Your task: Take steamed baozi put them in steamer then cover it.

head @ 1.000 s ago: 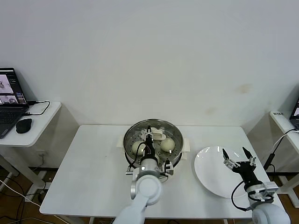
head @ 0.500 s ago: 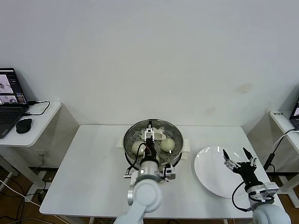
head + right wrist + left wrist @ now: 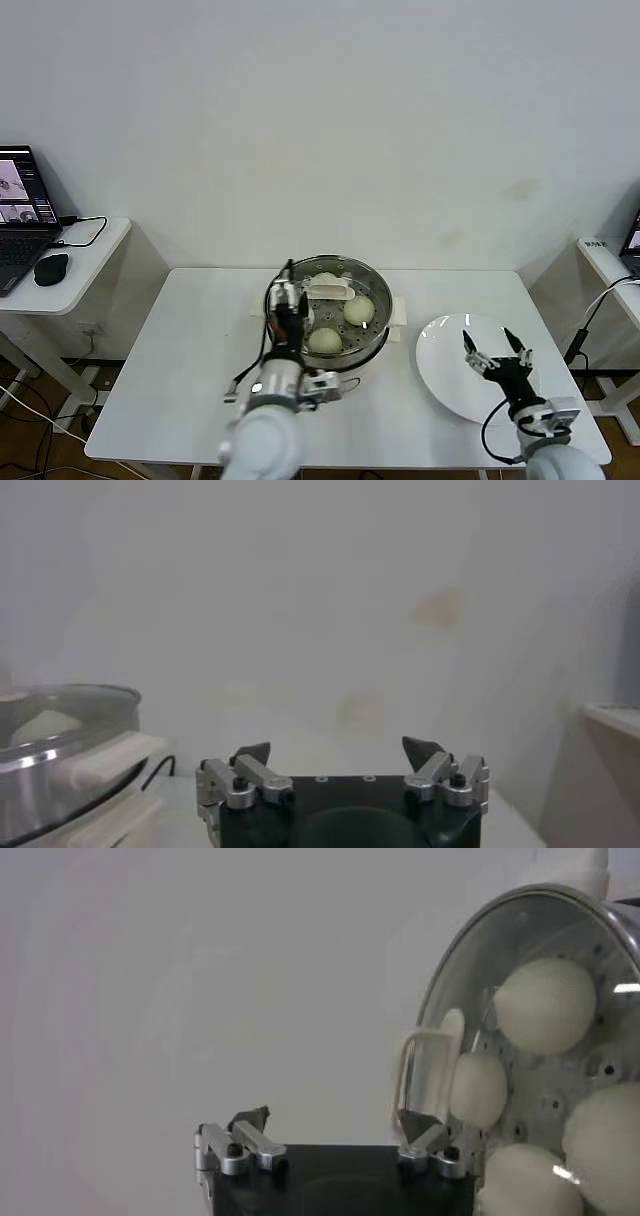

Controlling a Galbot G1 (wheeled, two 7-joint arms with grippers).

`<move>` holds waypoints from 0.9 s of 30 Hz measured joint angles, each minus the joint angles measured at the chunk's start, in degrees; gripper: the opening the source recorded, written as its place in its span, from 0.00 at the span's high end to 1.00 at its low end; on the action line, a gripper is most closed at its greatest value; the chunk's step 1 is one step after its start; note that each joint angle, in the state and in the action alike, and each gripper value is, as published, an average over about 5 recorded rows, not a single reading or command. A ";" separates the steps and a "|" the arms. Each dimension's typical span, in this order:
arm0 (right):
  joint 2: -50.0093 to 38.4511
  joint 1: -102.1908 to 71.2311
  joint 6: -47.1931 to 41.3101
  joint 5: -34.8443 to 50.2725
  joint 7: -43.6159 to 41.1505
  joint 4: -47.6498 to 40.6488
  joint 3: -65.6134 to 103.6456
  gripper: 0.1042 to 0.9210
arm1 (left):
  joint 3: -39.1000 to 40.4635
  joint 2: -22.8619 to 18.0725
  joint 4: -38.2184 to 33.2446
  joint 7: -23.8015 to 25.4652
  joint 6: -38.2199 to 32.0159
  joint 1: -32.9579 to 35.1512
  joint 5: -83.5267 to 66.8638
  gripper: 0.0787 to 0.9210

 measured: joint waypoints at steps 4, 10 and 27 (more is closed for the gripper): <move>0.64 -0.70 -0.21 -0.06 0.42 -0.29 -0.83 0.12 | -6.76 1.65 -2.19 -4.20 -5.02 4.03 -12.39 0.12; 1.54 -1.06 -0.44 -0.11 0.98 -1.32 -1.91 0.12 | -18.23 3.21 -2.50 -8.78 -15.07 11.58 -32.93 0.12; 0.71 -1.28 -4.26 -4.37 0.77 -2.17 -4.69 0.12 | -32.31 1.89 1.83 -11.64 -22.58 26.90 -63.40 0.12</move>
